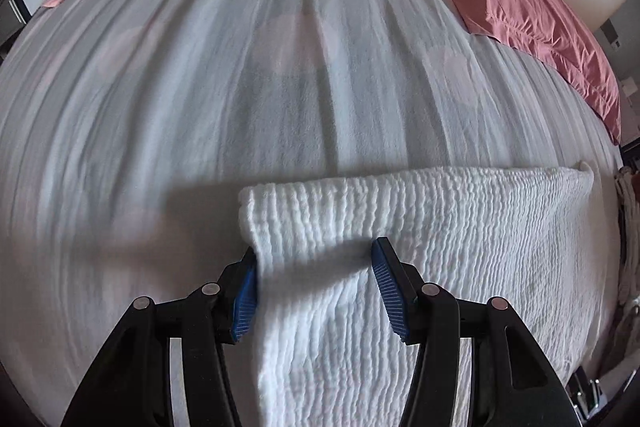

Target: Fold clothes

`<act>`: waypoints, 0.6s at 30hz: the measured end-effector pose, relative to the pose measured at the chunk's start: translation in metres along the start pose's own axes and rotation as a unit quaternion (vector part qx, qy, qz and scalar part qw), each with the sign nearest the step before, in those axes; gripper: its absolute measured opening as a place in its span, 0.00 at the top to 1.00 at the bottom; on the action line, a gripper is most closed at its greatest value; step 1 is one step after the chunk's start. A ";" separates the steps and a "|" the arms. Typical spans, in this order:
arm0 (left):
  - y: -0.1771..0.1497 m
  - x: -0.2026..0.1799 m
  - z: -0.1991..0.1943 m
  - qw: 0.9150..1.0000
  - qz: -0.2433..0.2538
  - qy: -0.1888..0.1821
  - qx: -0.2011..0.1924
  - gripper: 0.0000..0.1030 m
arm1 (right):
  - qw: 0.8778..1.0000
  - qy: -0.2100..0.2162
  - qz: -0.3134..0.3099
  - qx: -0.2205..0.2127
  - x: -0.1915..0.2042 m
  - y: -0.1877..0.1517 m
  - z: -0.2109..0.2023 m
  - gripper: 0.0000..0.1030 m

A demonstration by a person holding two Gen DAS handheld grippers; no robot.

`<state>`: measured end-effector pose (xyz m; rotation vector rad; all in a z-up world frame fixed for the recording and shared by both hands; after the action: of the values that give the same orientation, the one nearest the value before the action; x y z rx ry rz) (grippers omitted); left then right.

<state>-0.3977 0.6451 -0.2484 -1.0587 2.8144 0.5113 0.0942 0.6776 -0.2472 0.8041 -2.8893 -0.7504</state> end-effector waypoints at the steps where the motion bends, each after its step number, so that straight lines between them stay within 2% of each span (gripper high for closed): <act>1: 0.003 0.001 0.002 1.000 -0.008 -0.012 0.002 0.42 | 1.000 -0.002 -0.002 -0.003 0.000 0.000 0.001 0.77; 3: 0.007 0.000 0.000 0.999 -0.018 -0.038 -0.008 0.42 | 1.000 -0.008 -0.007 -0.008 0.001 0.001 0.002 0.77; 4: 0.006 -0.003 -0.004 0.998 -0.015 -0.053 -0.013 0.57 | 1.000 -0.011 -0.011 -0.010 0.002 0.001 0.003 0.77; 6: 0.002 -0.015 -0.012 0.998 0.006 -0.066 -0.019 0.79 | 1.000 -0.017 -0.016 -0.014 0.004 0.002 0.003 0.77; 8: -0.009 -0.034 -0.028 0.996 0.047 -0.061 -0.039 0.79 | 0.999 -0.020 -0.019 -0.017 0.004 0.003 0.003 0.77; 10: -0.025 -0.057 -0.048 0.991 0.096 -0.060 -0.065 0.81 | 0.999 -0.019 -0.019 -0.017 0.004 0.003 0.001 0.77; 13: -0.057 -0.099 -0.079 0.977 0.176 -0.085 -0.085 0.81 | 1.000 -0.014 -0.013 -0.015 0.003 0.000 -0.003 0.77; 18: -0.113 -0.162 -0.090 0.954 0.270 -0.125 -0.037 0.81 | 1.000 -0.008 -0.006 -0.008 0.003 0.002 -0.007 0.77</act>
<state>-0.1986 0.6359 -0.1630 -0.1857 2.8390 0.7364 0.0921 0.6750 -0.2405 0.8192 -2.8914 -0.7829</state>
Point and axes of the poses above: each gripper's, at about its wrist camera, not at the fingertips, and z roughly the way its jaws point, x to its left, y to its top, the point moved 1 cm from there along z, roughly the way its jaws point
